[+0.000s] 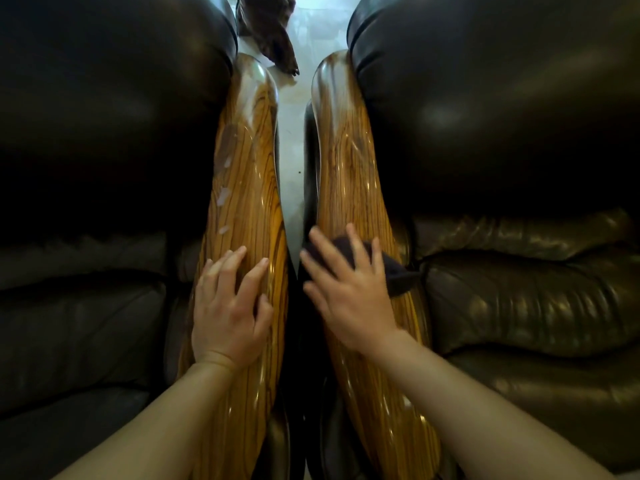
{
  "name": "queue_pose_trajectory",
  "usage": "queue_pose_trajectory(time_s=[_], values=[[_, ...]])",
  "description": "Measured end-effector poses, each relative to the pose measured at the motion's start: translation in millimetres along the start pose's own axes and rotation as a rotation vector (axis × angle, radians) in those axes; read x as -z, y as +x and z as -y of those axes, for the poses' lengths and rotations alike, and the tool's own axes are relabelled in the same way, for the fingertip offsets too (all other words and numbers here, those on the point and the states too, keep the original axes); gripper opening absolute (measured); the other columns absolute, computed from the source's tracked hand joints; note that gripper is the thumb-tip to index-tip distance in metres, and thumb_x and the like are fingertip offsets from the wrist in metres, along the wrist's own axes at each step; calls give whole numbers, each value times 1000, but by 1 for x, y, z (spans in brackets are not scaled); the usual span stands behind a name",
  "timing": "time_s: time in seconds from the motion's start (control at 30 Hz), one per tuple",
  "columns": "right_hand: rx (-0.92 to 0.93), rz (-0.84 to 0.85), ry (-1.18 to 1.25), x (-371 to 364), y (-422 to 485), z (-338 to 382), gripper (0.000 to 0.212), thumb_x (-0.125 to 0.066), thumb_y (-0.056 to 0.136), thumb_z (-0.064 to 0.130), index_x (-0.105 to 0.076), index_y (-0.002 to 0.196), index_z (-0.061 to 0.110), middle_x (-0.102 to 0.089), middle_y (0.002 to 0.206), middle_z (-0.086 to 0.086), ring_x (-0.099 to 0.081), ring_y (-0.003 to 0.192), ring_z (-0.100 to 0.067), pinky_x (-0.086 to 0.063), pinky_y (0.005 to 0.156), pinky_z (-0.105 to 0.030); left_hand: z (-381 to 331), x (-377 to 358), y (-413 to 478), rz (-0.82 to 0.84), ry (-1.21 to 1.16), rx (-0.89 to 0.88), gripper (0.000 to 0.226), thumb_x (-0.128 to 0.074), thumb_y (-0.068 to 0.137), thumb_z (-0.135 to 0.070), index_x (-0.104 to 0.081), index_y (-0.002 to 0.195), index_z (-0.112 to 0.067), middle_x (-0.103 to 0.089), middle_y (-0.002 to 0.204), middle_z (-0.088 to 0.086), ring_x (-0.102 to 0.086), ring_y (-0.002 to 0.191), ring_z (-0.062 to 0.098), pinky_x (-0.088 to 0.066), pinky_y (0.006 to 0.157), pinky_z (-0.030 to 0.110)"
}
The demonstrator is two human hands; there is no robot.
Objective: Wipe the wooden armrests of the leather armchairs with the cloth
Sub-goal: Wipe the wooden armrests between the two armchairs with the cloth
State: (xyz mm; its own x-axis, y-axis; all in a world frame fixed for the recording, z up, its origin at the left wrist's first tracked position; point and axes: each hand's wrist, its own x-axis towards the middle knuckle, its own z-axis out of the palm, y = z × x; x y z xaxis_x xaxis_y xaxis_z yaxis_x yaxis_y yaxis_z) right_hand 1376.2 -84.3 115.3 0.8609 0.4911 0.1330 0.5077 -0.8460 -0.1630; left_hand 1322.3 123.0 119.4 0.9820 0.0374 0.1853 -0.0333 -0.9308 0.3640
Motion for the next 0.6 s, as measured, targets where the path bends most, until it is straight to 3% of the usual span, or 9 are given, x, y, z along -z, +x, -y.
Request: queue_pose_trajectory(time_s=[0.07,0.1,0.2,0.3,0.37,0.47,0.6], values=[[153,47,-21,1,-9,-13,48,-31,106,50,-38,152,38,-11,170,9,-4,155,-42,-11,113,-75,2,-2,0,-2,14,-6,49,-45,90,-31,-50,137,-20,-39,147,13,-32,139,33,-22,118,53],[129,38,-20,5,3,-21,47,-32,106,49,-38,152,39,-14,169,8,-7,154,-42,-12,112,-76,3,-2,0,-7,10,-4,49,-45,89,-31,-49,137,-21,-39,147,12,-32,139,32,-21,118,52],[-190,-34,53,14,71,-34,47,-32,104,51,-36,150,43,-20,167,10,-16,152,-42,-19,113,-74,3,-4,0,-26,-3,-7,49,-46,89,-31,-49,136,-21,-38,146,11,-32,139,32,-20,119,51],[-493,-37,261,24,139,-59,50,-30,104,54,-35,152,42,-19,167,11,-20,150,-39,-31,113,-61,2,-4,1,-35,-4,-10,49,-46,89,-31,-49,137,-22,-38,146,10,-32,139,31,-20,119,51],[-602,-38,354,30,168,-78,53,-30,105,54,-34,155,37,-17,167,6,-31,144,-36,-37,111,-54,3,-5,-1,-33,3,-8,50,-46,89,-32,-48,137,-22,-38,147,10,-31,140,30,-19,119,50],[-633,-57,285,26,188,-80,52,-31,106,50,-35,155,32,-19,166,2,-38,139,-36,-42,108,-51,5,-7,0,-39,20,-16,50,-46,89,-32,-47,138,-23,-39,147,11,-31,140,30,-18,120,50],[-435,-60,157,23,173,-66,49,-32,106,47,-42,151,34,-28,164,4,-21,152,-31,-30,118,-53,5,-8,1,-65,8,-37,49,-47,88,-30,-49,137,-21,-42,144,13,-35,138,32,-21,118,53]])
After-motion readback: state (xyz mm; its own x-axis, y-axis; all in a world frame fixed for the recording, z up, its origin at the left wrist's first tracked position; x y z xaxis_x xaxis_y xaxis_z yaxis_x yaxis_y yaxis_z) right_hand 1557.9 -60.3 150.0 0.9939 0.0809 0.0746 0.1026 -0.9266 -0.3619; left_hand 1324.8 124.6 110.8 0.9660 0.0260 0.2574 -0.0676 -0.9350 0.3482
